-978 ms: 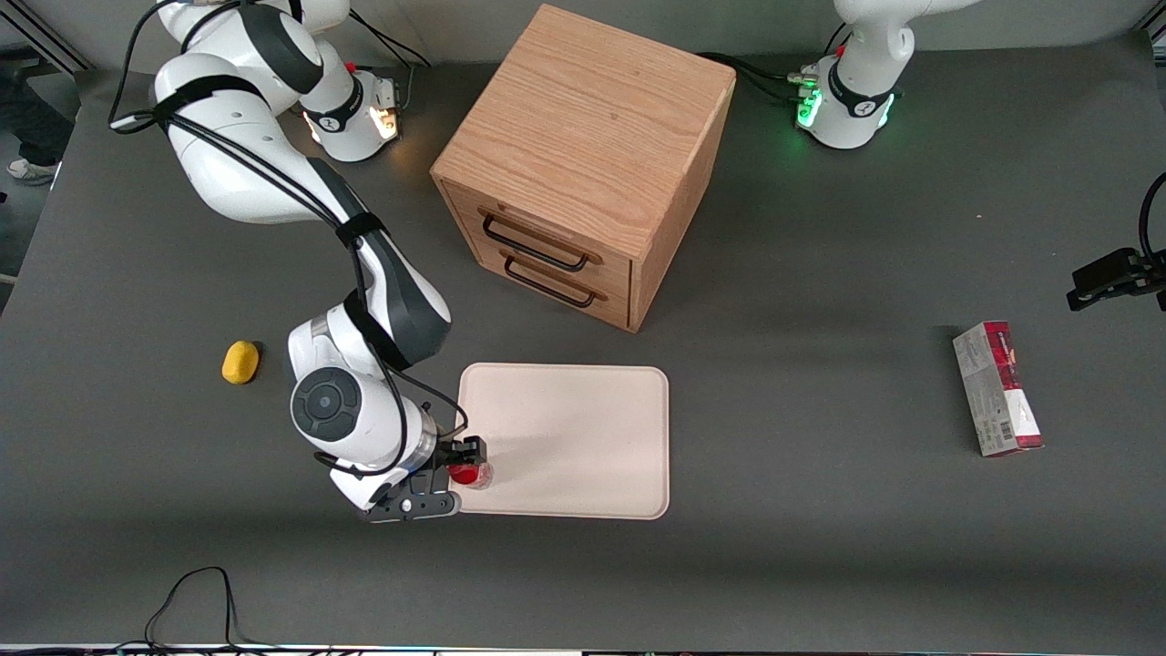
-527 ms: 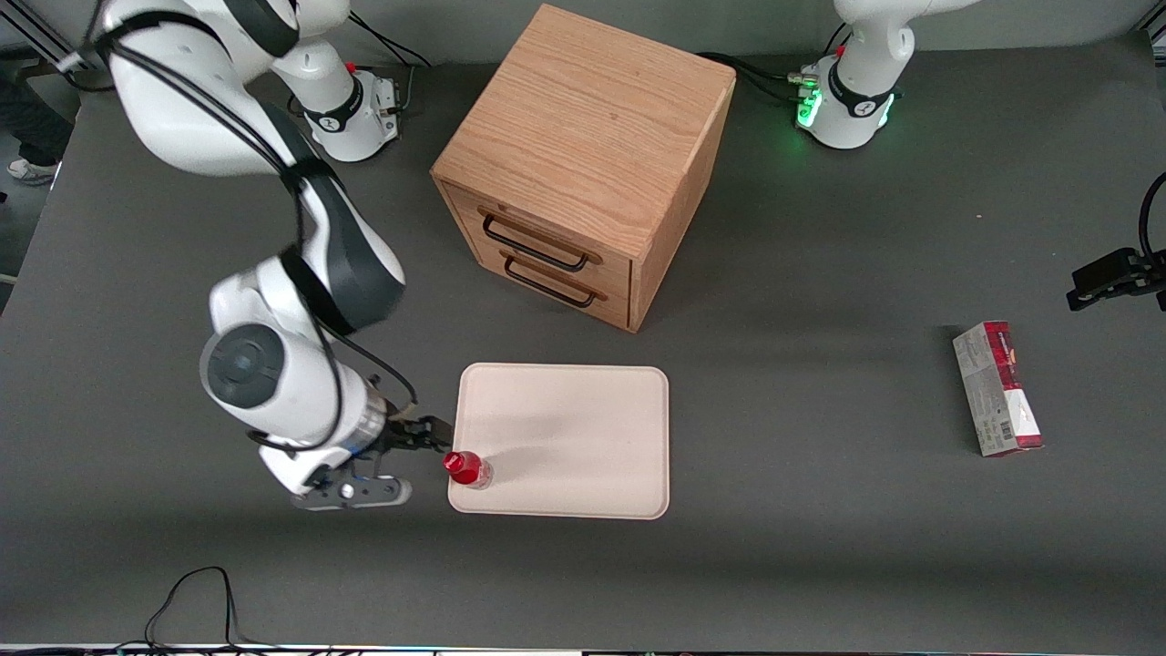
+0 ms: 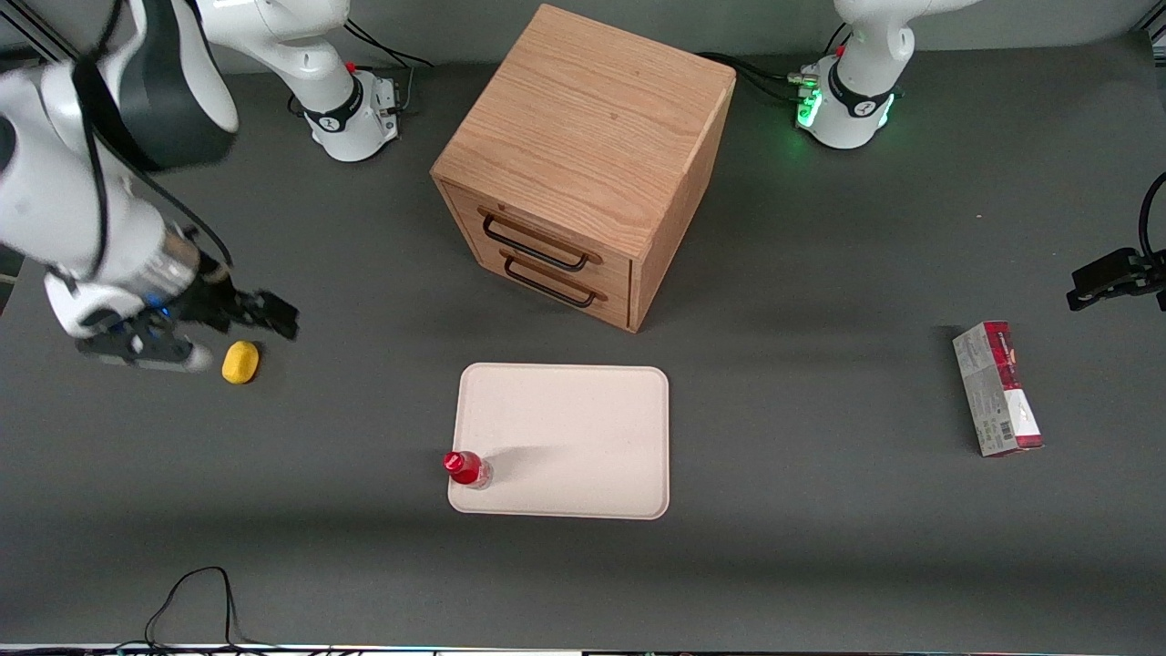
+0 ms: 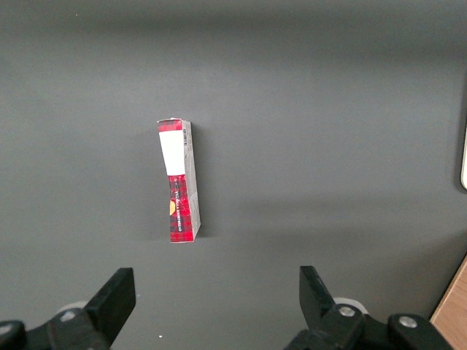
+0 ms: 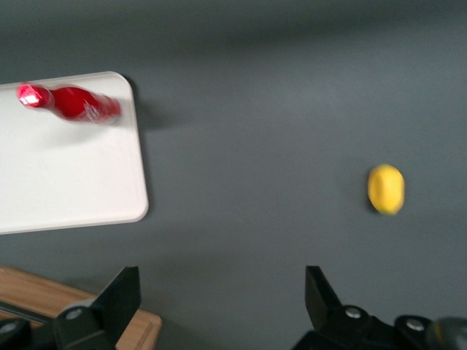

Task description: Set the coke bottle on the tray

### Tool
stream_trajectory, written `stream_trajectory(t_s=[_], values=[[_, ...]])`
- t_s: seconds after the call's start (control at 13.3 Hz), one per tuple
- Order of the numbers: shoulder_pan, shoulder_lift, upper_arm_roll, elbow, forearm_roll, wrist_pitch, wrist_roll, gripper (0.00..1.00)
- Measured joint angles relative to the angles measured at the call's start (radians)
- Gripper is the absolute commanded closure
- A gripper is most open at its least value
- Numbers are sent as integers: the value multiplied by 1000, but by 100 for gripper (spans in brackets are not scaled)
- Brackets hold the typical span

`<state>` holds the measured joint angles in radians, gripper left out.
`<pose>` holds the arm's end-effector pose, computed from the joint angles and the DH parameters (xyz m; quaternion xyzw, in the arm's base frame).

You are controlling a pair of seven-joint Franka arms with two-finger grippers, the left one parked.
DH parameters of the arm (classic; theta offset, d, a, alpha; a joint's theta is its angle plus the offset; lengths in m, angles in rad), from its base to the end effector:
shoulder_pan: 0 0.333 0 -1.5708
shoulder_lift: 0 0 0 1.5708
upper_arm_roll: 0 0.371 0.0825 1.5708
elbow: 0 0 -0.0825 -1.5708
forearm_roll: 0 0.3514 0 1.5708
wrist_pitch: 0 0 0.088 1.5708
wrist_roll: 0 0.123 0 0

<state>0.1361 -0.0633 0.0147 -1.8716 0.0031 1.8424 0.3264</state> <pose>0.5061 0.0774 0.5861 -0.9960 0.0881 -0.0163 0.0050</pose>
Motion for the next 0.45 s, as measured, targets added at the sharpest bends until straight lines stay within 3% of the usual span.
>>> stream_trajectory(t_s=[0.23, 0.45], values=[[1, -226, -30, -193, 1, -36, -24, 0], [1, -269, -55, -196, 1, -92, -69, 0]])
